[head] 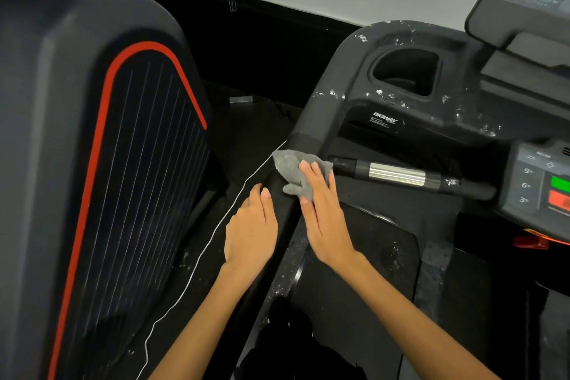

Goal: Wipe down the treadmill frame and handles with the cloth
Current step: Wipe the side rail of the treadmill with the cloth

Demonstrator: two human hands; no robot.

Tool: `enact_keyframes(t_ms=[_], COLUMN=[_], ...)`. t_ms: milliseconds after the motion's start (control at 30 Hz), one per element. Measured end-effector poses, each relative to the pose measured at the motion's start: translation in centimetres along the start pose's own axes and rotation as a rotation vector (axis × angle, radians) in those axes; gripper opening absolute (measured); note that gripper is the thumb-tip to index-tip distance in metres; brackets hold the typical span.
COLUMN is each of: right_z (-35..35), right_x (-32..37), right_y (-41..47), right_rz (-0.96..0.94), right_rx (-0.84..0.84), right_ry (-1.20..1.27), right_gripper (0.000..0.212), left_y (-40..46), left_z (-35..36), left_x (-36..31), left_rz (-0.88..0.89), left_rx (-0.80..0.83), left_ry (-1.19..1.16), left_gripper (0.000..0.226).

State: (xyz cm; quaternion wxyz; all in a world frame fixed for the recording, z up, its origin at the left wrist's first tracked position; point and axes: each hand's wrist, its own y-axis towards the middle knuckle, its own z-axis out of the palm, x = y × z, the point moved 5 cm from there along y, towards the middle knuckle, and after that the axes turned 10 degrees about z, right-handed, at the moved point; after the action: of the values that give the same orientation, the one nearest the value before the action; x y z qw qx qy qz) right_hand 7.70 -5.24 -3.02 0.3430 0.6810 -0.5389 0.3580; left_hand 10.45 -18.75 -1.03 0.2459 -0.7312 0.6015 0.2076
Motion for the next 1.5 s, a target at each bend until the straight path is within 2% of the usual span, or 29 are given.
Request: enact_keyframes(t_ms=[167,367,467,533,700,800,900,1000,1067,1133,1267,1400,1500], right_z=[-0.1,-0.5,0.2,0.7,2.1,4.0,4.6,3.7,2.8,2.1,0.7,-1.2,-2.6], right_x=[0.5,1.2,1.7,2.1,3.8,5.6,5.9,5.1,4.6,4.0,2.6,1.3,0.2], right_y=[2.5,7.4,10.8,12.3,10.5,7.8,4.7,3.8,4.6,6.0,9.5,13.2,14.4], right_rz=[-0.035,-0.089,-0.036,0.021,-0.084,-0.142,-0.225,-0.339,-0.379,-0.381,-0.312,-0.201,-0.08], right_rx=[0.026,-0.024,-0.015,-0.023,-0.043,-0.006,0.061,0.229,0.271,0.229,0.205,0.179,0.08], right_ry=[-0.017,-0.311,-0.467,-0.525,-0.615,-0.551,-0.44,-0.407,-0.435,-0.476,-0.58,-0.557,-0.426], right_gripper=[0.044,0.047,0.051,0.045,0.026,0.023,0.024,0.014,0.018,0.027,0.045,0.048,0.043], left_y=[0.3,0.2,0.1,0.2,0.3,0.3,0.4,0.4,0.3,0.2,0.0,0.1,0.0], left_z=[0.0,-0.1,0.1,0.2,-1.4,-2.1,-2.2,-2.0,-1.9,-1.7,-1.2,0.1,0.5], left_x=[0.3,0.3,0.5,0.8,1.4,1.4,1.3,0.9,0.8,0.9,1.4,2.4,2.8], left_rz=[0.001,0.022,0.028,0.004,-0.032,-0.014,0.023,0.063,0.053,0.025,-0.009,-0.025,-0.017], left_rx=[-0.014,-0.011,-0.009,-0.006,-0.19,-0.271,-0.285,-0.249,-0.228,-0.204,-0.087,0.15,0.182], left_ry=[-0.118,-0.172,-0.177,-0.243,-0.521,-0.608,-0.647,-0.665,-0.71,-0.715,-0.638,-0.435,-0.342], left_gripper=[0.054,0.053,0.052,0.052,0.048,0.046,0.044,0.046,0.052,0.057,0.052,0.05,0.052])
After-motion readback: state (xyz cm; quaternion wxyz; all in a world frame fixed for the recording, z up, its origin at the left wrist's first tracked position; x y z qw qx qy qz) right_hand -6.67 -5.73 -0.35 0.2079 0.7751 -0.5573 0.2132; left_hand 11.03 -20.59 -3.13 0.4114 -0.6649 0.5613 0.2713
